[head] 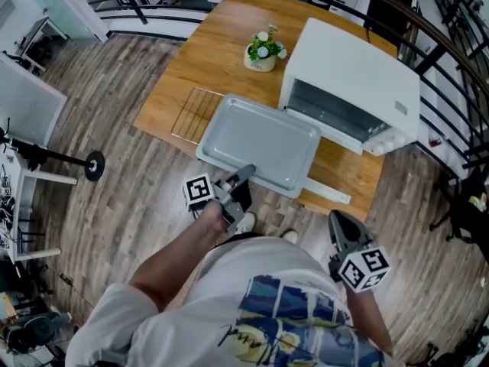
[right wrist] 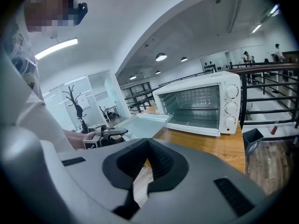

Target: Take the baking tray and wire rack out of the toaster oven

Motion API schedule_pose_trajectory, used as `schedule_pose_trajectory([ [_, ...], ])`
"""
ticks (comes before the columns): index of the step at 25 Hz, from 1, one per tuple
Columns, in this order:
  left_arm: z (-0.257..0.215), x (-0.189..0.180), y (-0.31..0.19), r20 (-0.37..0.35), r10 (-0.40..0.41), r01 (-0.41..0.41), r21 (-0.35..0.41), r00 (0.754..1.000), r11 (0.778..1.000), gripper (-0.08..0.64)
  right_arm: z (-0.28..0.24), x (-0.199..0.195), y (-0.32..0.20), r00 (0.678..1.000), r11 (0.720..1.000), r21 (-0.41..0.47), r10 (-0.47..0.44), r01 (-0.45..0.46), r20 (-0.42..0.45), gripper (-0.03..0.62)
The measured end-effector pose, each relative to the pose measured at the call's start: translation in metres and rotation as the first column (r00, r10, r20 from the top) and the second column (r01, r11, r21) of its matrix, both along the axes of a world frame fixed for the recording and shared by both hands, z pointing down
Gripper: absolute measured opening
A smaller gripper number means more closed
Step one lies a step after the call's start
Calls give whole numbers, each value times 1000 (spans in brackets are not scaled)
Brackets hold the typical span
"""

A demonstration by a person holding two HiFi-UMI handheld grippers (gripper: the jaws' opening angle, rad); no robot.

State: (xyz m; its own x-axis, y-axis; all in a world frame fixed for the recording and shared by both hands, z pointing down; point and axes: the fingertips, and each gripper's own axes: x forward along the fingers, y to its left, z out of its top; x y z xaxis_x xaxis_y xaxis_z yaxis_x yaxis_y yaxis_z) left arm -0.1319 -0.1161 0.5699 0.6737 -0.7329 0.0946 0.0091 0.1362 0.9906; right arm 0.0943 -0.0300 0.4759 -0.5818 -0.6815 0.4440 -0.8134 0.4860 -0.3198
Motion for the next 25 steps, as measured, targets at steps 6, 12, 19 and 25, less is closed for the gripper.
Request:
schedule_pose_trajectory([
  [6, 5, -42, -9, 17, -26, 26, 2, 1000, 1000, 75, 1, -23, -7, 1000, 1000, -2, -2, 2, -11, 2],
  [12, 13, -77, -18, 27, -48, 48, 3, 998, 999, 74, 2, -44, -16, 1000, 1000, 0, 2, -2, -19, 2],
  [19, 28, -116, -31, 48, -71, 71, -4, 996, 997, 75, 8, -63, -24, 1000, 1000, 1, 9, -9, -23, 2],
  [25, 39, -149, -39, 60, -75, 76, -15, 995, 997, 75, 9, -85, -25, 999, 1000, 1, 28, -28, -20, 2],
])
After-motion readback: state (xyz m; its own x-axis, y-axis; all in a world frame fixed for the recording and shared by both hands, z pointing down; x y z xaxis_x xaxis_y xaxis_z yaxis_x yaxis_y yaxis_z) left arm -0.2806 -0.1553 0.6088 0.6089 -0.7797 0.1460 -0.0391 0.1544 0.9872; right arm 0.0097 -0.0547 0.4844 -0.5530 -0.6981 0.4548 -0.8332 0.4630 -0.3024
